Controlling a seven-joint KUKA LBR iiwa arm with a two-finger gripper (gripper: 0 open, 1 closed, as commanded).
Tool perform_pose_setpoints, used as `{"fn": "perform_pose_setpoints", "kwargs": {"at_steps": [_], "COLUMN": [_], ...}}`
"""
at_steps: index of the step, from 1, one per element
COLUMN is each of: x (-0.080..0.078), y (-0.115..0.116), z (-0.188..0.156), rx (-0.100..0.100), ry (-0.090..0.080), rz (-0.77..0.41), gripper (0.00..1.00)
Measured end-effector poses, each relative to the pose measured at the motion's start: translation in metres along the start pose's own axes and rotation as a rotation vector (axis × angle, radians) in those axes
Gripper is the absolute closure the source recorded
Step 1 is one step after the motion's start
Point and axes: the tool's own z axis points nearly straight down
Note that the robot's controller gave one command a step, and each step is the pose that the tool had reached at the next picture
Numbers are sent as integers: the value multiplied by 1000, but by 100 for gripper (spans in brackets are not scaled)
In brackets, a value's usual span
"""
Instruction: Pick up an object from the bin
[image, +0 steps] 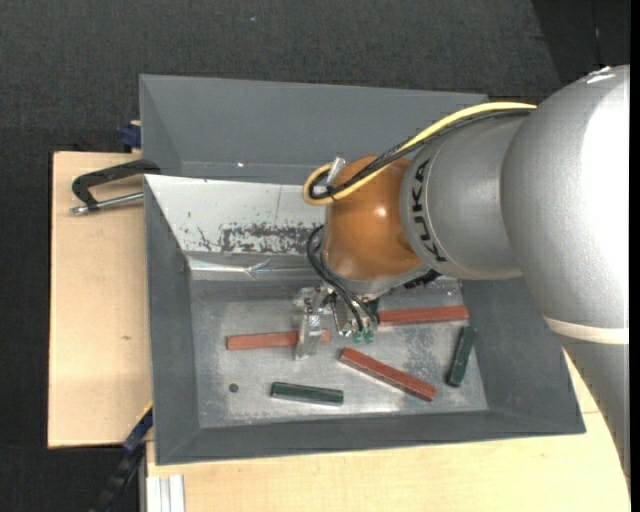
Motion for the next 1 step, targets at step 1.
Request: {"fn": "perform_pose_setpoints", "kwargs": {"at_steps": [1], "x": [0], "y": [0], "z": [0], "rx": [0], "ry": [0], "rz": [0], "gripper": [100]}}
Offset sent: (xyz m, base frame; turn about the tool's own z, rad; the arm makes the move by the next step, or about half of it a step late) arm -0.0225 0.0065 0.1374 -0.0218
